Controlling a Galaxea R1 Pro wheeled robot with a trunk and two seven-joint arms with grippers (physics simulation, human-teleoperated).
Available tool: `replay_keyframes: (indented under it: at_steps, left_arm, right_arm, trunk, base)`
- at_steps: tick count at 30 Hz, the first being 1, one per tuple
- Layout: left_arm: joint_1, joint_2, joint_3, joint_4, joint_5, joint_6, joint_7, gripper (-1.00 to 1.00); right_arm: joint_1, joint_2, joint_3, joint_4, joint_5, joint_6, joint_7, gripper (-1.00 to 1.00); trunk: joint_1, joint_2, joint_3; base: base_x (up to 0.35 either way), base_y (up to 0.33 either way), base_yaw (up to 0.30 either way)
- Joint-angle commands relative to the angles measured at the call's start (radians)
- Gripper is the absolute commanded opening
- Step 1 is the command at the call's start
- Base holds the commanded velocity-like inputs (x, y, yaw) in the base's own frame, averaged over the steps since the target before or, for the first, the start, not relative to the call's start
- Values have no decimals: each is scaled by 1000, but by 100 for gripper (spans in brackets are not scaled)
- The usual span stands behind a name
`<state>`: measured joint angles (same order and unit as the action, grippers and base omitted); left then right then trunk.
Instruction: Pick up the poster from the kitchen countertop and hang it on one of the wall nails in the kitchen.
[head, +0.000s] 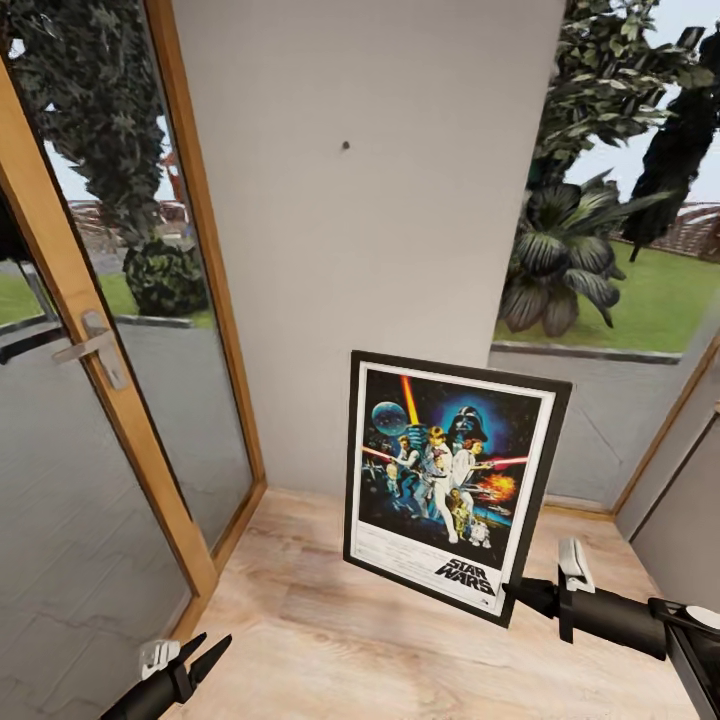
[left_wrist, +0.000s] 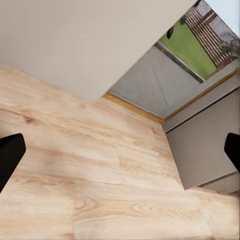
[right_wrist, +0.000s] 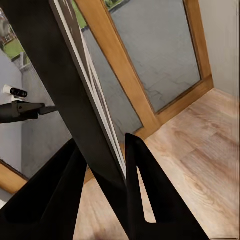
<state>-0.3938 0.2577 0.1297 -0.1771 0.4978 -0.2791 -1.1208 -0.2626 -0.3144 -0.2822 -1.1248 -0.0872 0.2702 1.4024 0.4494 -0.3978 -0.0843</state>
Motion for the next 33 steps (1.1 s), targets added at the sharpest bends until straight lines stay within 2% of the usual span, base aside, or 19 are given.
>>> replay_keyframes:
  at_steps: [1, 7, 16, 26, 33]
  left_arm:
    - [-1, 0, 5, 1, -4, -5, -4, 100]
    - [-1, 7, 5, 1, -4, -4, -5, 100]
    - [-1, 11, 5, 1, -4, -3, -4, 100]
    - [-1, 11, 5, 1, -4, -3, -4, 100]
    - [-1, 11, 5, 1, -4, -3, -4, 100]
  right_arm:
    - [-1, 0, 0, 0, -3, 12, 4, -100]
    - [-1, 0, -1, 0, -3, 12, 4, -100]
    - [-1, 0, -1, 0, -3, 11, 4, -100]
    - [-1, 0, -1, 0, -3, 11, 4, -100]
    - [-1, 0, -1, 0, -3, 10, 4, -100]
  trunk:
    - [1, -2, -2]
    - [1, -2, -2]
    - [1, -2, -2]
    - [1, -2, -2]
    - [1, -2, -2]
  base:
    - [0, 0, -300]
    - [17, 19, -272]
    - [184, 194, -35]
    - [30, 31, -182]
    - [34, 2, -44]
